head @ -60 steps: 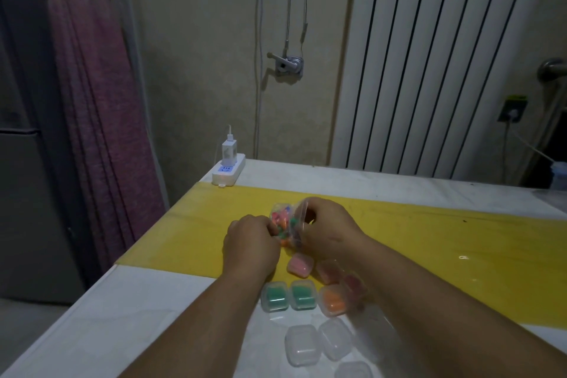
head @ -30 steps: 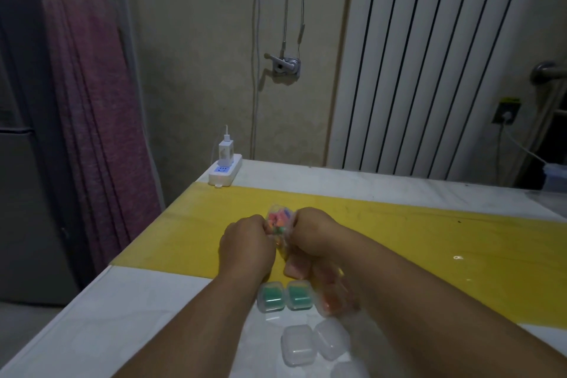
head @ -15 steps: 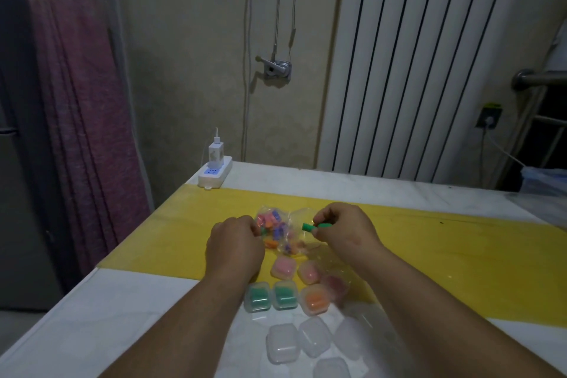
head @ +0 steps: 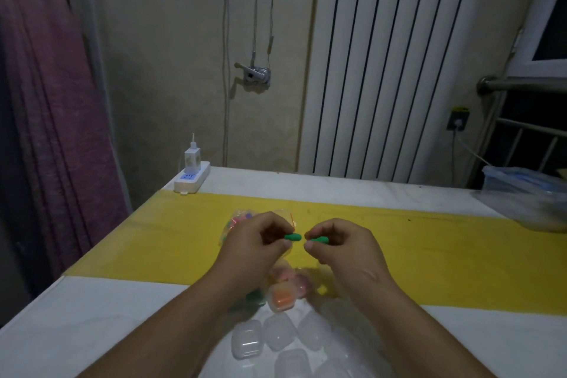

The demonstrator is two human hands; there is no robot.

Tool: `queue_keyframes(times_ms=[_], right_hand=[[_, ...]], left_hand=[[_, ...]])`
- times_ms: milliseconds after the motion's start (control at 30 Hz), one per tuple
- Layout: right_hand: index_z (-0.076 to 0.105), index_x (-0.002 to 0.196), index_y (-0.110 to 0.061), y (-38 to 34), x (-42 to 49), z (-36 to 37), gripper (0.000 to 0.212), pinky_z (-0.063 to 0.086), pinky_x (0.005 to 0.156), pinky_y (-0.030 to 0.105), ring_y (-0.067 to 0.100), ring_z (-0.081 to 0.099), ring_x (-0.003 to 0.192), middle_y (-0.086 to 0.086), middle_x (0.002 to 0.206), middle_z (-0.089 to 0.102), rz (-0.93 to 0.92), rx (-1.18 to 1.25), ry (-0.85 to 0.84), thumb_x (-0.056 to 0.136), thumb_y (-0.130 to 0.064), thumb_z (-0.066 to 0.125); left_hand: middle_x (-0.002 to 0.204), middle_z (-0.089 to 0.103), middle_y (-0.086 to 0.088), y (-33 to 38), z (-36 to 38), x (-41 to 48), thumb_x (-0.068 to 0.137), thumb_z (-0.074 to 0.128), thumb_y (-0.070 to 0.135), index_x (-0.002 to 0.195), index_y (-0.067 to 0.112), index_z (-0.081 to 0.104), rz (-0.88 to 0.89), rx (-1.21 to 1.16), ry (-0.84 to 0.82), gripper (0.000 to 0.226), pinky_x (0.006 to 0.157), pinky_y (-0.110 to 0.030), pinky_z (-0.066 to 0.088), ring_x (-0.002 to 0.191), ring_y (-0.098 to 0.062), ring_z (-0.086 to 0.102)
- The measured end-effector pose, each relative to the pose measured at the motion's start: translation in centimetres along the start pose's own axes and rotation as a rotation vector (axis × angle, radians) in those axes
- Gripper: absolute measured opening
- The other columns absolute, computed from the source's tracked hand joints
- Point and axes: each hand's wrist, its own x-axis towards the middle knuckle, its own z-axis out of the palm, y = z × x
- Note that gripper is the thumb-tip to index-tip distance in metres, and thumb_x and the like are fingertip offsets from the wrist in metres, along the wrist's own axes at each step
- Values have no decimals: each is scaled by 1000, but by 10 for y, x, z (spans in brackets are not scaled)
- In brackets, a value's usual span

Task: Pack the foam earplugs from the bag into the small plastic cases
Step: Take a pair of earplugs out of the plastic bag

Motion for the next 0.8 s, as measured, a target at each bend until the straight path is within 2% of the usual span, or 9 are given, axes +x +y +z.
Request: queue_keyframes(times_ms=[67,167,267,333,400,533,633,800], right_hand=[[73,73,-24,6,-3,0,23,48,62,16,7,63,68,-7,71,70,29,-2,27,75,-2,79],[74,74,-28,12,-2,-2,22,49,65,21,7,63,67,-12,66,68,34,-33,5,81,-7,74],[71,82,-23,12,-3,-4,20,53,64,26,10,62,63,-5,69,69,9,-6,-42,83,-4,72],[66,90,-20,11,-3,-5,21,53,62,24,7,64,64,-1,73,71,0,33,-62,82,-1,74],[64,96,-20,12,-2,-6,27,55,63,25,5,65,65,0,74,72,-3,26,-73,81,-1,74],[64,106,-20,13,-2,-6,33,58,67,26,9,68,69,6,82,73,-14,-6,-109,82,0,74],[68,100,-25,12,-3,-5,31,58,66,23,6,66,66,5,83,73,-61,-7,-128,83,0,73],[73,86,-27,11,-6,-4,22,58,74,32,10,67,66,-2,81,75,-92,-48,-119,83,-6,74]], left_hand=[[82,69,6,-1,-1,0,80,75,5,84,21,70,-29,-27,46,18,72,-18,53,76,-2,65],[76,70,-2,1,-1,0,78,75,1,83,15,67,-55,-98,10,16,62,-20,53,69,-11,67],[77,71,-9,3,-1,-1,77,77,-1,80,11,67,-60,-115,-25,16,59,-20,52,66,-13,68],[78,71,-11,4,0,-2,76,77,-1,79,10,67,-68,-124,-49,16,58,-20,52,65,-12,68],[75,70,-8,5,-1,-3,76,77,-3,79,8,67,-82,-138,-75,15,56,-19,52,63,-10,68],[64,67,11,7,-1,-6,75,78,-3,79,7,68,-81,-85,-125,15,55,-15,52,60,-1,65],[65,67,11,7,-2,-6,75,79,0,77,12,69,-66,-52,-128,16,55,-14,50,61,-2,66],[67,68,13,6,-3,-6,75,80,3,76,16,68,-55,-7,-127,18,54,-13,49,62,-3,66]])
